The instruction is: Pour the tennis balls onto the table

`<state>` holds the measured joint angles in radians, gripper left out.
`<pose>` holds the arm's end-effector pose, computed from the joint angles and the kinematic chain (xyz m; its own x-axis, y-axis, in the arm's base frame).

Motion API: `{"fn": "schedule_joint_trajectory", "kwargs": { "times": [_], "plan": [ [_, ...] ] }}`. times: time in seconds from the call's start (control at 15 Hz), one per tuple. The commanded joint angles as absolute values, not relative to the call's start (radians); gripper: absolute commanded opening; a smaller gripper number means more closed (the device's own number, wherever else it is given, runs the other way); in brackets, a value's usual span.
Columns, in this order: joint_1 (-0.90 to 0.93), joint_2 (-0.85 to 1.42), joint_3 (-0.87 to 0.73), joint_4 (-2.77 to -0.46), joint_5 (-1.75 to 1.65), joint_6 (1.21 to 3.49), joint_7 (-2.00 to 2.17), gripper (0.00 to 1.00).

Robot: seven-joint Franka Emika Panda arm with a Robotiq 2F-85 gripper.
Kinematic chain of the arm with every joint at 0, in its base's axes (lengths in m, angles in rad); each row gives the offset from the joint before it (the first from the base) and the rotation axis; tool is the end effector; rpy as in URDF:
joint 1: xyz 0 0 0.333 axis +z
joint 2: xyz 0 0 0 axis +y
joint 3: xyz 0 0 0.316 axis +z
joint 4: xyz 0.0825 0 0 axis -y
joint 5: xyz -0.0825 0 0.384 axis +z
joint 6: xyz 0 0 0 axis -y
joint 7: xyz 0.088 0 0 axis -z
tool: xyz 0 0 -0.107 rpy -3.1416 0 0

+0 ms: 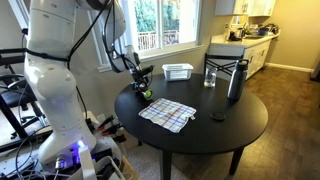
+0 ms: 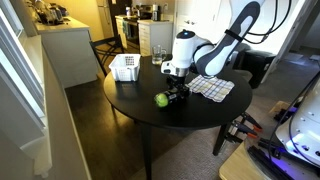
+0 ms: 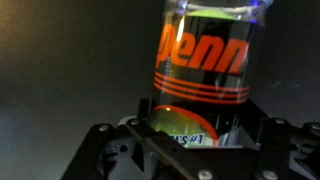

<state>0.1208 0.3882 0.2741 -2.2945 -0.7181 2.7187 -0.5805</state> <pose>0.4749 0.2289 0.1889 -0.0195 0.9933 -0.1138 0.9811 0.0409 0.1890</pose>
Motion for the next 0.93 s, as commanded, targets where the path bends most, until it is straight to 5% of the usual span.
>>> {"fn": "schedule_joint_trajectory", "kwargs": {
  "times": [0.0,0.2,0.87],
  "plan": [
    [0.140,0.385,0.256,-2.296,-0.702,2.722,-0.592,0.91],
    [0.144,0.387,0.254,-2.289,-0.699,2.725,-0.587,1.00],
    [0.196,0.428,0.266,-2.217,-0.682,2.730,-0.576,1.00]
  ]
}}
